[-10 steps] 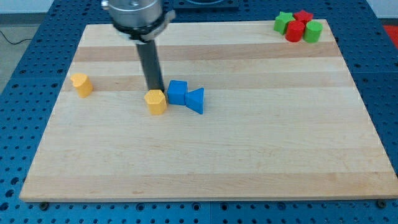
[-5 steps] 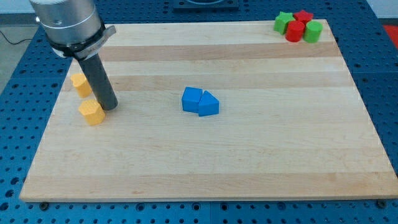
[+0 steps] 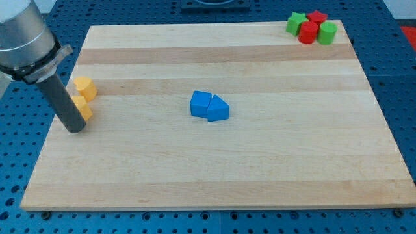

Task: Move the yellow hexagon into the yellow heart

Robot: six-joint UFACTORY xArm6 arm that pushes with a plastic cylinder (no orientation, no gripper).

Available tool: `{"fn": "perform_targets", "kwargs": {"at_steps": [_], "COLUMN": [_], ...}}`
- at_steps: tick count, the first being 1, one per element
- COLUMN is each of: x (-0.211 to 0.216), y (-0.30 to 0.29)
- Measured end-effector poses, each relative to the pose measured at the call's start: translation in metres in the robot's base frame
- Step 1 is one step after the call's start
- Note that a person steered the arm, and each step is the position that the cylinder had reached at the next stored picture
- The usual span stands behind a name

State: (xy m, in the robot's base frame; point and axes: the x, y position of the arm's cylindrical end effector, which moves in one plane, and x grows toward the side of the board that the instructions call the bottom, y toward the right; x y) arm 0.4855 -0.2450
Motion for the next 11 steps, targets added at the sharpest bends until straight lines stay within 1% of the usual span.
{"fn": "perform_targets", "kwargs": {"at_steps": [1, 3, 4, 5, 6, 9, 10, 11], "x": [0.002, -0.015, -0.010, 0.017, 0.015, -0.024, -0.018, 0.016], "y": [0.029, 0.030, 0.031, 0.015, -0.018, -0.018, -0.010, 0.036]}}
